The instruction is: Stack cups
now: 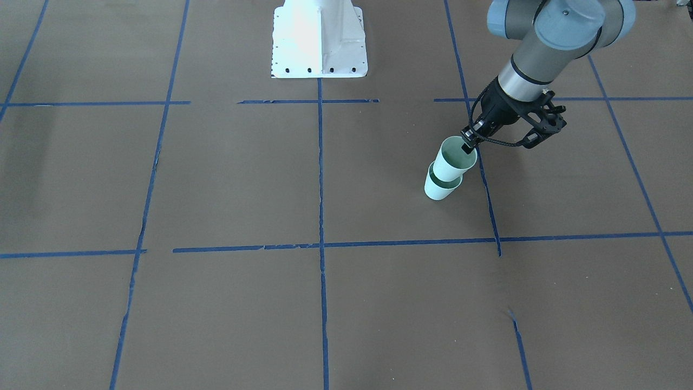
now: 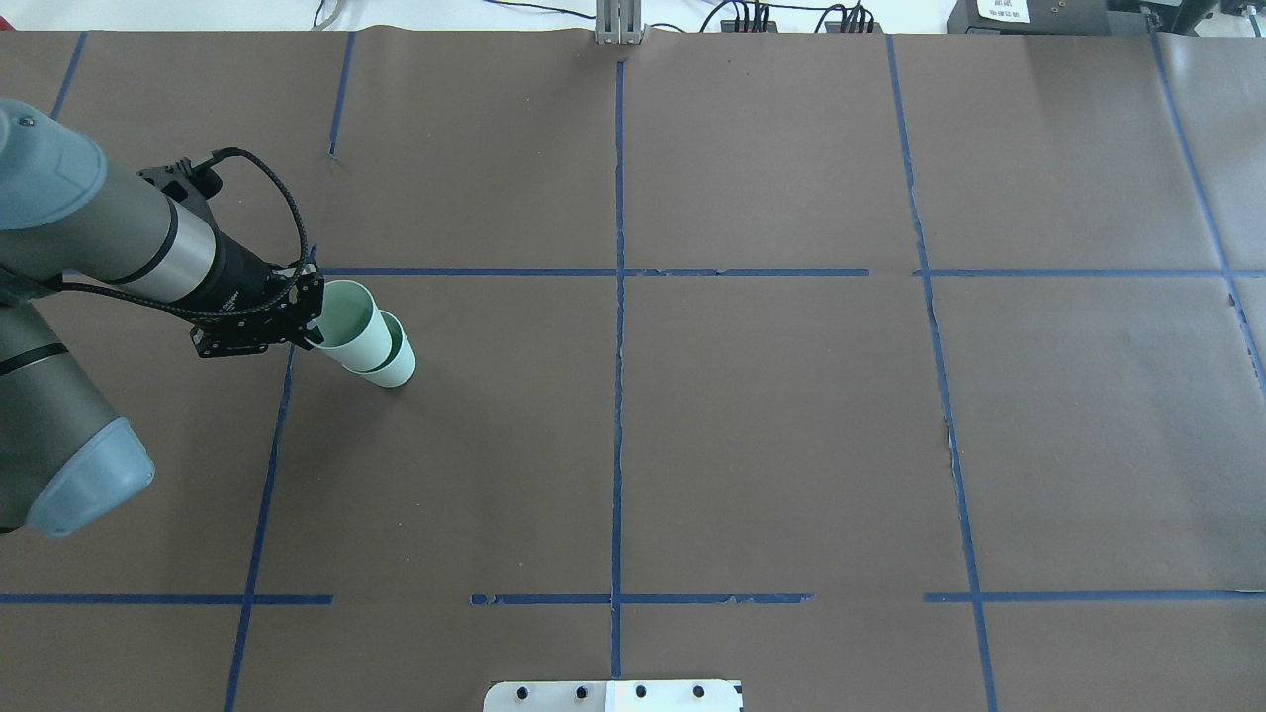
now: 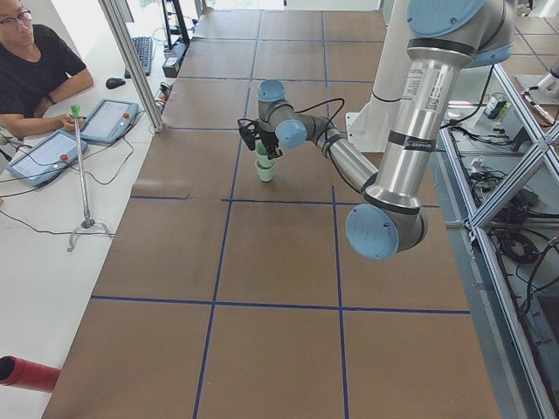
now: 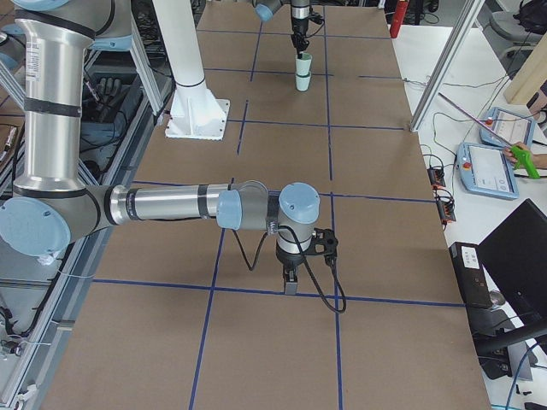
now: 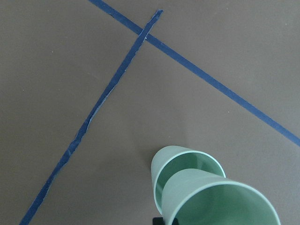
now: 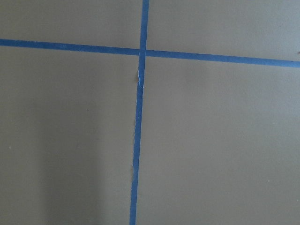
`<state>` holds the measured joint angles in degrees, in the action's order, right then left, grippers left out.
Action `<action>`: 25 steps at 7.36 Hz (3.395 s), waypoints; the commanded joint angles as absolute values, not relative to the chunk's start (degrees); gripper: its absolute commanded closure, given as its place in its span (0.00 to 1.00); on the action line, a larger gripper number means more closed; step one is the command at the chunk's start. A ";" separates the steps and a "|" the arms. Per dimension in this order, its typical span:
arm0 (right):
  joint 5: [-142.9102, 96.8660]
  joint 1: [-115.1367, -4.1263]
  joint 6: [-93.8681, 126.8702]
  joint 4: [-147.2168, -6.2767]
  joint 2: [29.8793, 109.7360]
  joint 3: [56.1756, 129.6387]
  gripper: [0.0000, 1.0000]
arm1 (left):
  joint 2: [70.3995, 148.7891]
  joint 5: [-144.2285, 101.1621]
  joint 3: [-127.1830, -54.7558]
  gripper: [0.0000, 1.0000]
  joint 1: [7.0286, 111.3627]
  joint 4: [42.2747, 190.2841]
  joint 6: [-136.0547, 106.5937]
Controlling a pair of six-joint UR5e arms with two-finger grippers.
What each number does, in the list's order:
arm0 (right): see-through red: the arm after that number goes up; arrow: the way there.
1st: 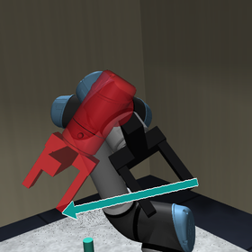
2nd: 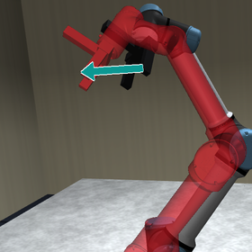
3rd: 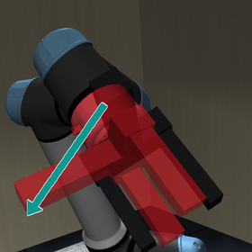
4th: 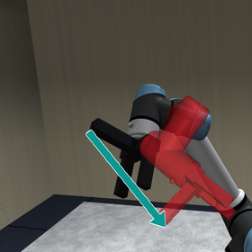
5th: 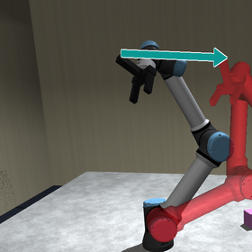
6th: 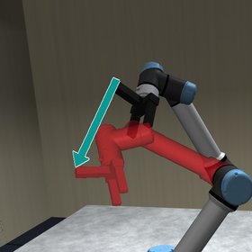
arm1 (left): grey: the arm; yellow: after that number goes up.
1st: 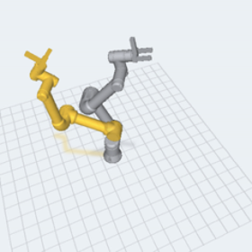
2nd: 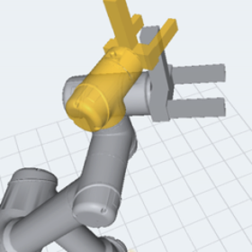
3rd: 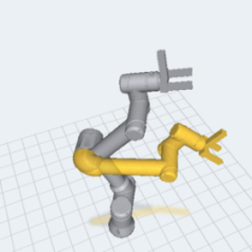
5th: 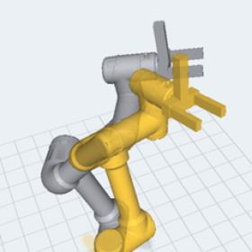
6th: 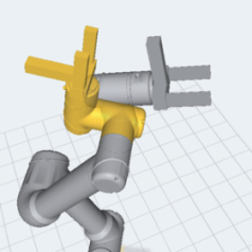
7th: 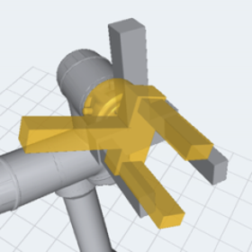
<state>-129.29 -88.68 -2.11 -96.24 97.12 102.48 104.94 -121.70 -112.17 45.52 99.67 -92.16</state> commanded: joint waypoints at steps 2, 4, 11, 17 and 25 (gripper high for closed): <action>-129.29 -88.68 -2.11 -96.24 97.12 102.39 0.00 | 105.12 -121.46 -112.49 0.00 45.70 99.76 -91.67; -129.20 -88.68 -2.11 -96.24 97.12 102.48 0.00 | 103.55 -122.07 -113.46 0.00 49.63 99.67 -80.26; -129.20 -88.68 -2.11 -96.24 97.12 102.48 0.00 | 79.55 -134.44 -100.01 0.00 91.06 99.58 -0.01; -129.29 -88.68 -2.11 -96.24 97.12 102.39 0.00 | 80.95 -136.41 -100.96 0.00 94.40 90.40 1.76; -129.20 -88.68 -2.11 -96.24 97.12 102.39 0.00 | 82.26 -136.05 -101.00 0.00 93.16 87.96 2.55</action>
